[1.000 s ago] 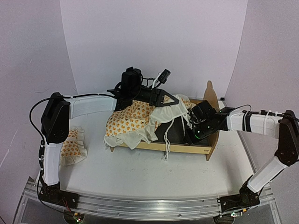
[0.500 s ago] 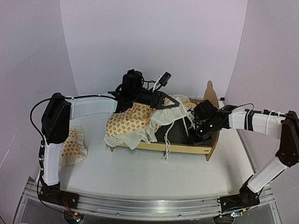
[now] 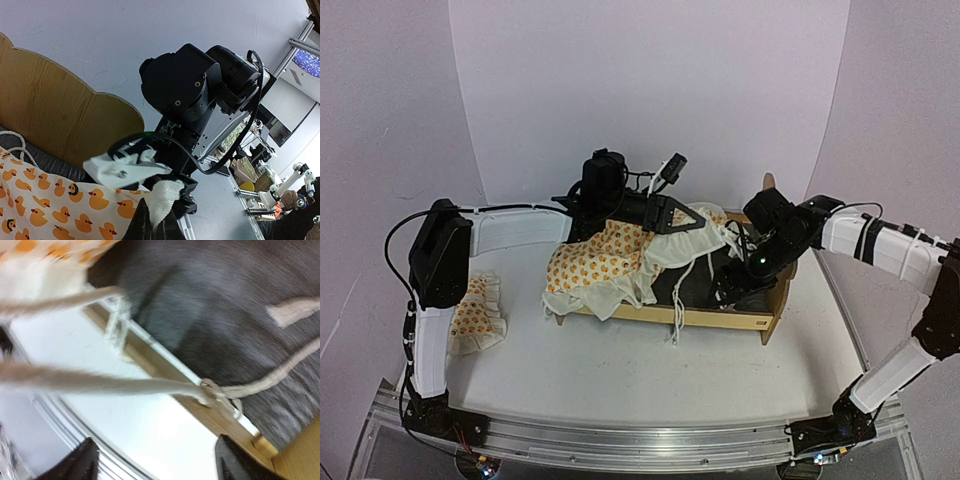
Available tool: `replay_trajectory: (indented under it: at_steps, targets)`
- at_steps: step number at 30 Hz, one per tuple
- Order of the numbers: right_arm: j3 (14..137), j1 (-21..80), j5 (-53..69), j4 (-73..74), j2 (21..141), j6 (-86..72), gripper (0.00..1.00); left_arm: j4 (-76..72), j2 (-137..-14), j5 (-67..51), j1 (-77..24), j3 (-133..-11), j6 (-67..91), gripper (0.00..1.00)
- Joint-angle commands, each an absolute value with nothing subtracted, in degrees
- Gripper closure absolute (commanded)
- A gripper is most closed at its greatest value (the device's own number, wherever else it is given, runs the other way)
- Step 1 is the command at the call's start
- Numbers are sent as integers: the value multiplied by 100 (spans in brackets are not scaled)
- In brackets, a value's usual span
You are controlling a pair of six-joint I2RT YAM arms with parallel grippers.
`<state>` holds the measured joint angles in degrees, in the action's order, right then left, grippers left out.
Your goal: Set up the pet bed
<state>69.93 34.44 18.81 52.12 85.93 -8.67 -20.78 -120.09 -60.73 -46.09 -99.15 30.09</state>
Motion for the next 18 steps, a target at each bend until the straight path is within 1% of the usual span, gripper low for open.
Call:
replay_trajectory:
  at_steps: [1,6,12,18]
  targets:
    - [6890,3449,3161,4959,8420,1030,2,-2437,-11806,-6066,-4614,-9925,2997,100]
    - [6681,3404,3477,5010,8587,2393,2,-2435,-11863,-6094,-4593,-9975,3006,100]
    - [6726,3401,3249,5138,8902,2898,4,-2443,-11944,-6170,-4567,-10010,2995,100]
    - [6660,3401,2534,5145,9029,2969,17,-2452,-11949,-6171,-4477,-9916,2947,100]
